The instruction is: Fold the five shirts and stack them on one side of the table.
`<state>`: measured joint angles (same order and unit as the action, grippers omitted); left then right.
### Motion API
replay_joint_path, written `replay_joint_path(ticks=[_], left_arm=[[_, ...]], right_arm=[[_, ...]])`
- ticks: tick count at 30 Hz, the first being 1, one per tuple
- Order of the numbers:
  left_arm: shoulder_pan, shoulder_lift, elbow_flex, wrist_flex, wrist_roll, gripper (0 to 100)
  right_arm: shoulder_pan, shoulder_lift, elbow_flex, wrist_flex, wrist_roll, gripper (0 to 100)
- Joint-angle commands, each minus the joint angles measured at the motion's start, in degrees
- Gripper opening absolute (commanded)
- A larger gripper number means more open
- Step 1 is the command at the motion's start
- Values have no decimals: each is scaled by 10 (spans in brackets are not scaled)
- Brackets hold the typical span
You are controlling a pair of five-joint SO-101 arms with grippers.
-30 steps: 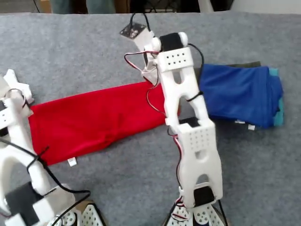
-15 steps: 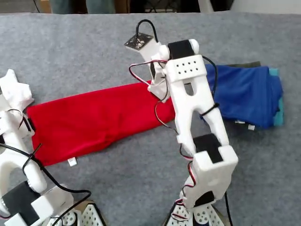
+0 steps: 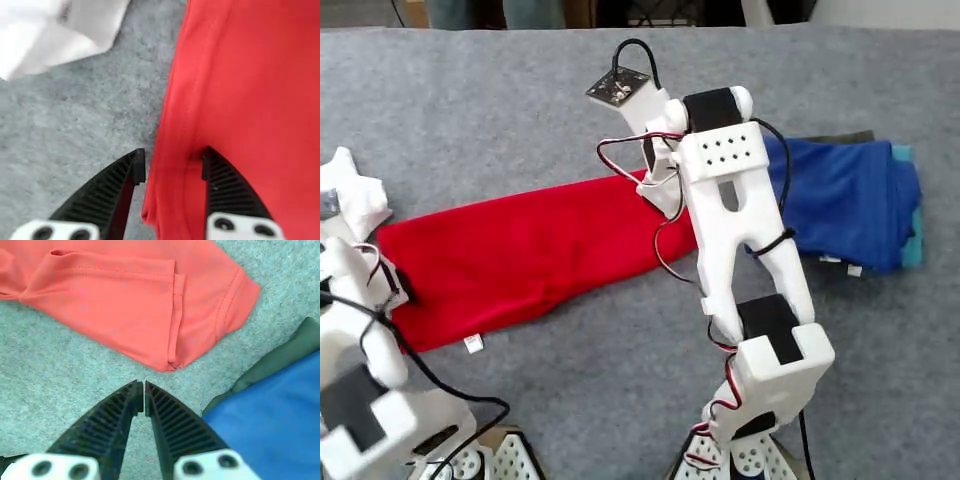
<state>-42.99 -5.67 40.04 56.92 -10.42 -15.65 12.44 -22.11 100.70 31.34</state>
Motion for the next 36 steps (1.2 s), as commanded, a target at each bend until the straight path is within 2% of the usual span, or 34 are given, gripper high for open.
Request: replay_joint_path(ticks=[1, 6, 14, 24, 33, 36], left_arm=[[1, 47, -49, 4, -2, 205], [0, 100, -84, 22, -1, 191], [32, 106, -87, 43, -4, 27], [116, 99, -110, 49, 27, 28], [204, 99, -245, 215, 99, 28], [247, 99, -301, 254, 108, 28]], right_arm=[[2, -29, 1, 2, -4, 18], [1, -29, 1, 2, -4, 18], [3, -29, 1, 2, -4, 18], [41, -57, -36, 2, -1, 18], [61, -158, -151, -12, -4, 19], [90, -159, -155, -35, -4, 20]])
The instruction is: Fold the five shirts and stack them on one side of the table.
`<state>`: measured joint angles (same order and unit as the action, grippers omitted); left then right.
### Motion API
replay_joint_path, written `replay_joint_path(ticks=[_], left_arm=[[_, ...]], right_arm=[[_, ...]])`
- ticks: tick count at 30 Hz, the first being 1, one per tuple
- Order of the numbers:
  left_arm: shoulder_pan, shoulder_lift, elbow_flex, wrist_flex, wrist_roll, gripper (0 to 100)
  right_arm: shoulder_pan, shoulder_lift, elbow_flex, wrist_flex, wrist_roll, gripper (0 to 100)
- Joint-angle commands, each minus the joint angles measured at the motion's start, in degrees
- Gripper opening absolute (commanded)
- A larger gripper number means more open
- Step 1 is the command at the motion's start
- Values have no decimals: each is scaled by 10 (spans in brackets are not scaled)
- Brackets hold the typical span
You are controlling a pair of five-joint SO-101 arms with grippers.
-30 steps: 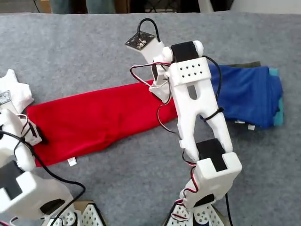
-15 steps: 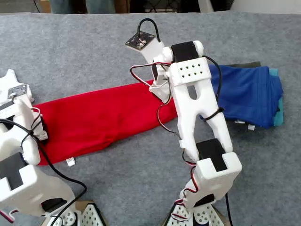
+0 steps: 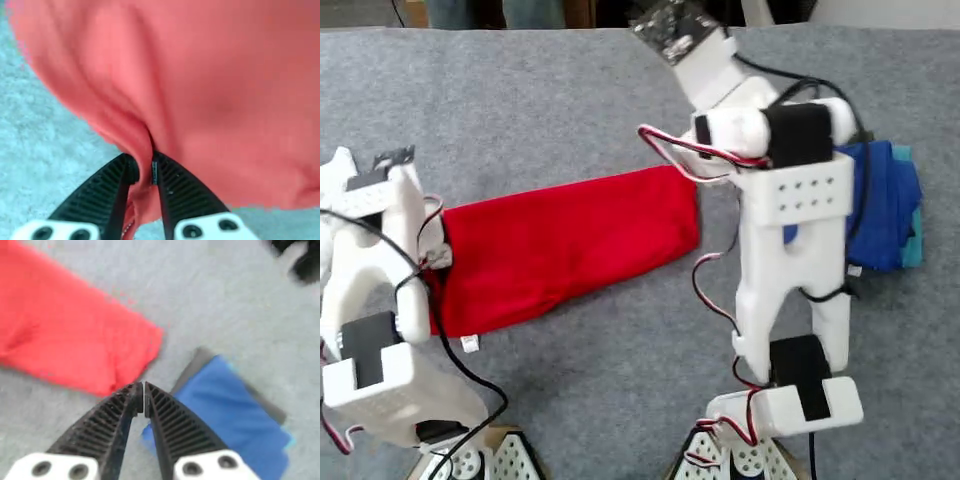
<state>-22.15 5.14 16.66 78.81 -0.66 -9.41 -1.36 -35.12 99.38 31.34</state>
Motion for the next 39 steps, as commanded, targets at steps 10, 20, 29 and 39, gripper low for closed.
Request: replay_joint_path(ticks=[10, 20, 29, 39], left_arm=[[229, -9, -250, 113, 11, 29], [421, -2, -323, 93, 51, 29], [486, 50, -332, -32, 75, 29], [522, 194, -466, -47, 94, 29]], right_arm=[[176, 19, -30, -114, 1, 21], [284, 44, -21, -132, 86, 21], [325, 43, -22, -132, 98, 21], [331, 42, -22, -140, 98, 21]])
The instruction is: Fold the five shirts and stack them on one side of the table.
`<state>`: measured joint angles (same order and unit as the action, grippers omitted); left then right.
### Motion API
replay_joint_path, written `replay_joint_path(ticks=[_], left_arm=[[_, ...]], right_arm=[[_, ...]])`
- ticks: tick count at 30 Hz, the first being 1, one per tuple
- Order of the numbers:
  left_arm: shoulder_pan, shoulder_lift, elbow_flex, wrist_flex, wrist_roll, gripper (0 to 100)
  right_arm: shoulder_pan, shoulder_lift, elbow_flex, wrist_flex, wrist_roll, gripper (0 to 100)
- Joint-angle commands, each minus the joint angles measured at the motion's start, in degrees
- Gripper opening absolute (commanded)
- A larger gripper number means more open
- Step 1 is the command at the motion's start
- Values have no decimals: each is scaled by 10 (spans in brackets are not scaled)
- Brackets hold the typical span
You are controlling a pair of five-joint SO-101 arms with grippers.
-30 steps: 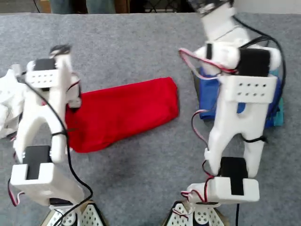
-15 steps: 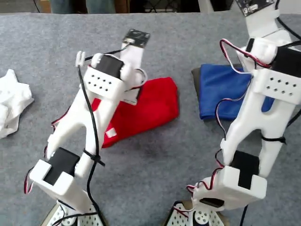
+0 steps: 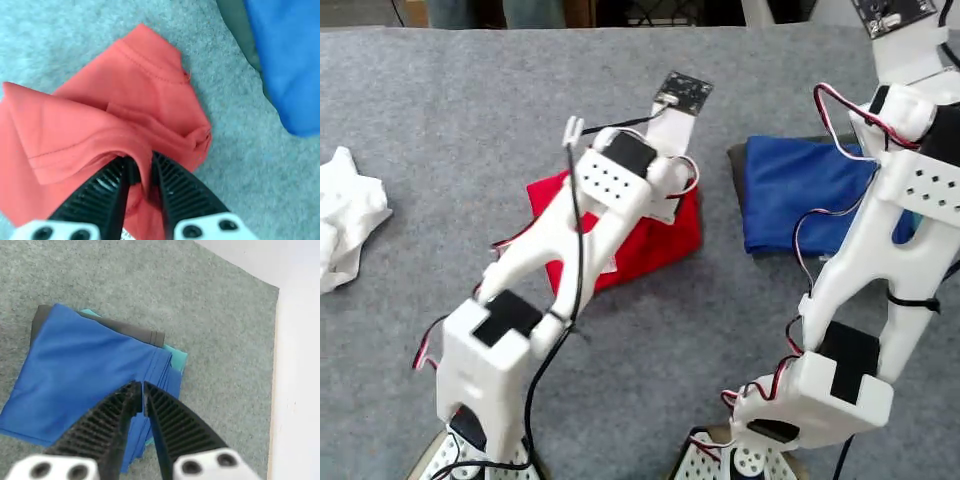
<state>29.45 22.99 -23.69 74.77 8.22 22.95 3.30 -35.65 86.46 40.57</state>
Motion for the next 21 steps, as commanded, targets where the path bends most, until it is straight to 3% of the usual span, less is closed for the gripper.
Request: replay_joint_path(ticks=[1, 15, 21], left_arm=[[7, 29, -80, -6, 6, 29], [28, 96, -149, 13, 7, 36], [21, 92, -200, 80, 63, 238]], right_arm=[[7, -6, -16, -10, 5, 21], [4, -3, -15, -10, 5, 21], [-11, -3, -12, -8, 5, 21]])
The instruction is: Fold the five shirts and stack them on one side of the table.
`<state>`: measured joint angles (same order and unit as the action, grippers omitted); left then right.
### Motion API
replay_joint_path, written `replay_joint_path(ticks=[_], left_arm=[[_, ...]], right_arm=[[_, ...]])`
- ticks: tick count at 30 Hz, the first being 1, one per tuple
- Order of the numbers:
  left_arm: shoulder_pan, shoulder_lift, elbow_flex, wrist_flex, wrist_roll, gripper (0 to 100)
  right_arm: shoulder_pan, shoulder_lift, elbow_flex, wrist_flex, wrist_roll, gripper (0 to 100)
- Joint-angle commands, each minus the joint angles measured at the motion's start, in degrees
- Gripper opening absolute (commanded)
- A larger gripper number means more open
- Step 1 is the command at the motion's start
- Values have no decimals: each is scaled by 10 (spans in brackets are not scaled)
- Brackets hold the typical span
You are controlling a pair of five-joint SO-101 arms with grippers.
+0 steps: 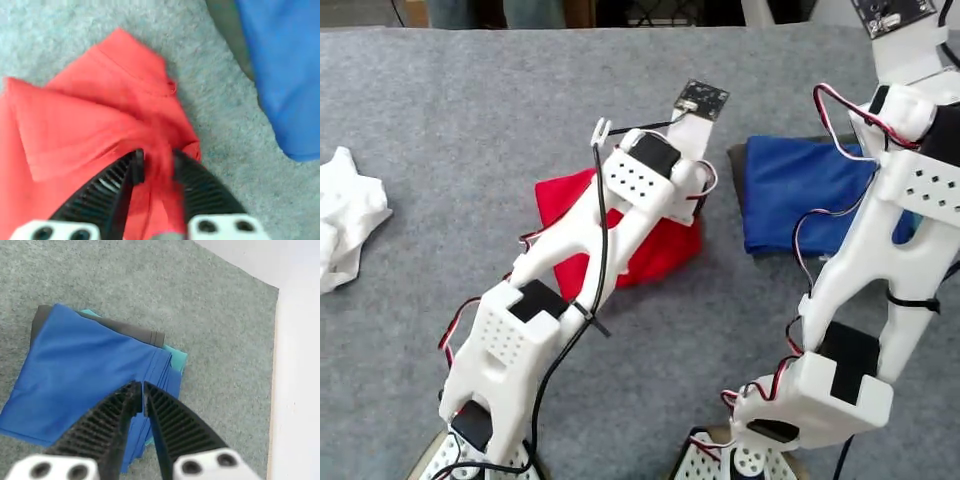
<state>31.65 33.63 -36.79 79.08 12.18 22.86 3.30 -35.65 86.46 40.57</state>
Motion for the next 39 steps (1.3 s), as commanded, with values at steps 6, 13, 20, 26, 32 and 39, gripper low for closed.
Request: replay_joint_path(ticks=[6, 13, 20, 26, 32, 39], left_arm=[[-73, -14, -283, 176, 27, 126], [-300, 19, -273, 216, 24, 32], [-429, 116, -95, 64, 24, 30], [-495, 140, -16, -51, 23, 30], [-514, 134, -12, -71, 23, 30], [-510, 134, -13, -72, 23, 30]], right_arm=[[-55, -2, 7, -6, 4, 21], [-198, -1, 83, -10, 4, 21], [-398, 67, 174, -6, 1, 21], [-527, 161, 167, 21, 0, 19], [-548, 252, 136, 11, 1, 19], [-499, 363, 26, 15, 4, 18]])
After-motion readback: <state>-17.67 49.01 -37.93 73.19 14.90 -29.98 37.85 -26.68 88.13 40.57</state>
